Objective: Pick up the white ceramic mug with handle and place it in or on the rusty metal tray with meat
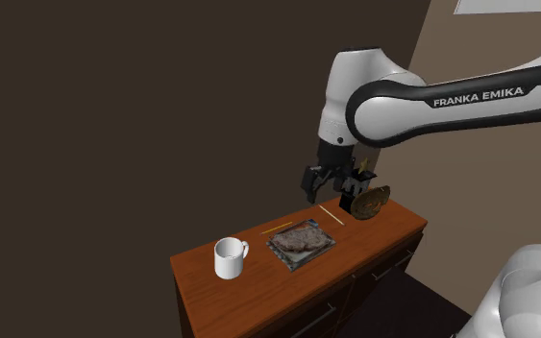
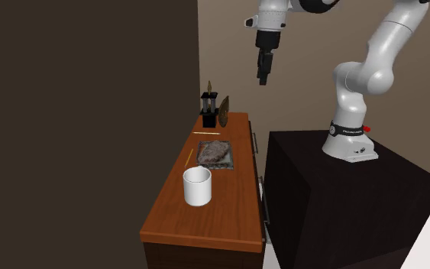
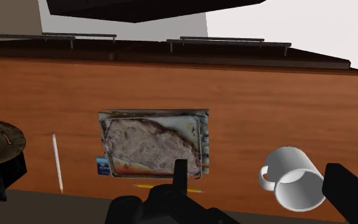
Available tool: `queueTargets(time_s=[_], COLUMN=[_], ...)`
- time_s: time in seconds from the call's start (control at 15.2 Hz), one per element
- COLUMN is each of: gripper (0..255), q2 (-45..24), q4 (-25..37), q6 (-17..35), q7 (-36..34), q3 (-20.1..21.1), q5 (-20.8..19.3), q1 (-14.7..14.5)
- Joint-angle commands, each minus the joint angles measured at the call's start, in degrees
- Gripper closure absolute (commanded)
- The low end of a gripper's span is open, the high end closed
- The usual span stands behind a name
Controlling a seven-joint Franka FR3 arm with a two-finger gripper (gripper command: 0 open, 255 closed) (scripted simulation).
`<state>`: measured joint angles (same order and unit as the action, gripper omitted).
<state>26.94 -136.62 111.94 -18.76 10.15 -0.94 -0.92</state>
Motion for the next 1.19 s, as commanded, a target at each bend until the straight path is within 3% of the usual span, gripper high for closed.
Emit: queueTargets(time_s=[0.0, 0.53, 1.12], gripper=[0, 0, 0], q2=[-4.42, -20.93, -40.97], q4=[1.23, 6.62, 18.55], q6=[3.19, 13.83, 20.99], q7=[-1.65, -8.49, -16.71], q3=[1.07, 4.52, 5.49], q5=[-0.03, -2.22, -8.05], q1=[0.04, -0.04, -2.15])
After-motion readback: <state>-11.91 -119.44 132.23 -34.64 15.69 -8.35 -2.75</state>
